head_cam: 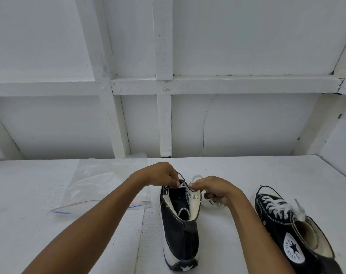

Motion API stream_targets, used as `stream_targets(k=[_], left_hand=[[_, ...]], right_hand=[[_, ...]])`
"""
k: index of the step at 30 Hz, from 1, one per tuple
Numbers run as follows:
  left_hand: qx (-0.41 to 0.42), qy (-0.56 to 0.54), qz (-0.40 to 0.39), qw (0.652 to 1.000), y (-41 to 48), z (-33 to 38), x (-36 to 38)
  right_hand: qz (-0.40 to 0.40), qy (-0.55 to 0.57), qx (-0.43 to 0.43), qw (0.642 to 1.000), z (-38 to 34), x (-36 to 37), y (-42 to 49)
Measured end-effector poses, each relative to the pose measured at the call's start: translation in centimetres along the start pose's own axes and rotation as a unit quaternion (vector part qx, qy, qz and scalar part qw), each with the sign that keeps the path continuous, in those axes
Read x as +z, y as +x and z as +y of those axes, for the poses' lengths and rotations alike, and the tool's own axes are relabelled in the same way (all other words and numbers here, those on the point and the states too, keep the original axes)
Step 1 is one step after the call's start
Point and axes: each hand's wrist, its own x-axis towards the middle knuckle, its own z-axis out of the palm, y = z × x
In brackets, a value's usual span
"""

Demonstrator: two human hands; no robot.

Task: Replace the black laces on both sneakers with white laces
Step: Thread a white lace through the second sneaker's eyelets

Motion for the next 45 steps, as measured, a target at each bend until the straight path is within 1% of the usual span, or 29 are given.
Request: stream_targets(k=[2, 5, 10, 13, 17, 22, 25, 28, 29, 31, 33, 34, 36, 40, 43, 45], left_hand=[[-0.003, -0.008, -0.009, 1.0, -0.1, 0.2, 0.0], [-0.009, -0.031, -0.019, 0.999, 0.0, 0.3, 0.2], [-0.016, -0.053, -0.006, 0.998, -0.3, 0.3, -0.1], [-0.026, -0.075, 0.007, 0.997, -0.5, -0.1, -0.4], [-0.039, -0.09, 0.028, 0.995, -0.7, -0.4, -0.6], [-0.04, -0.113, 0.03, 0.992, -0.7, -0.8, -0.6], [-0.042, -0.113, 0.034, 0.992, -0.6, -0.9, -0.5], [-0.045, -0.117, 0.041, 0.991, -0.5, -1.0, -0.4], [-0.046, -0.119, 0.045, 0.991, -0.5, -1.0, -0.4], [-0.048, -0.121, 0.053, 0.99, -0.6, -1.2, -0.6], [-0.049, -0.116, 0.056, 0.99, -0.7, -1.3, -0.7], [-0.049, -0.114, 0.056, 0.991, -0.7, -1.4, -0.7], [-0.051, -0.113, 0.058, 0.991, -0.8, -1.6, -0.8], [-0.055, -0.119, 0.057, 0.99, -1.1, -2.0, -1.0], [-0.057, -0.122, 0.059, 0.989, -1.5, -2.4, -1.1], [-0.06, -0.125, 0.064, 0.988, -1.7, -2.5, -1.3]], right_hand=[[-0.013, -0.002, 0.008, 1.0, 0.0, 0.0, 0.2], [-0.038, 0.022, -0.016, 0.999, 0.2, -0.1, 0.5], [-0.02, 0.046, -0.035, 0.998, 0.6, -0.5, 0.7], [-0.033, 0.017, -0.026, 0.999, 0.9, -0.8, 0.7], [-0.041, 0.013, -0.014, 0.999, 1.0, -0.9, 0.5], [-0.042, -0.019, 0.013, 0.999, 0.7, -1.1, -0.6], [-0.04, -0.072, 0.039, 0.996, 0.7, -1.0, -0.6], [-0.007, -0.104, 0.056, 0.993, 0.4, -0.9, -0.4], [0.021, -0.1, 0.053, 0.993, 0.3, -1.0, 0.0], [0.107, -0.102, 0.035, 0.988, 0.6, -1.2, 1.3], [0.189, -0.159, 0.008, 0.969, 1.1, -1.6, 3.0], [0.209, -0.199, 0.0, 0.958, 1.3, -1.6, 3.5], [0.209, -0.263, -0.013, 0.942, 1.7, -1.3, 4.0], [0.161, -0.354, -0.077, 0.918, 2.2, -0.2, 5.0], [0.187, -0.375, -0.074, 0.905, 2.4, -0.1, 5.6], [0.197, -0.36, -0.072, 0.909, 2.3, -0.4, 5.8]])
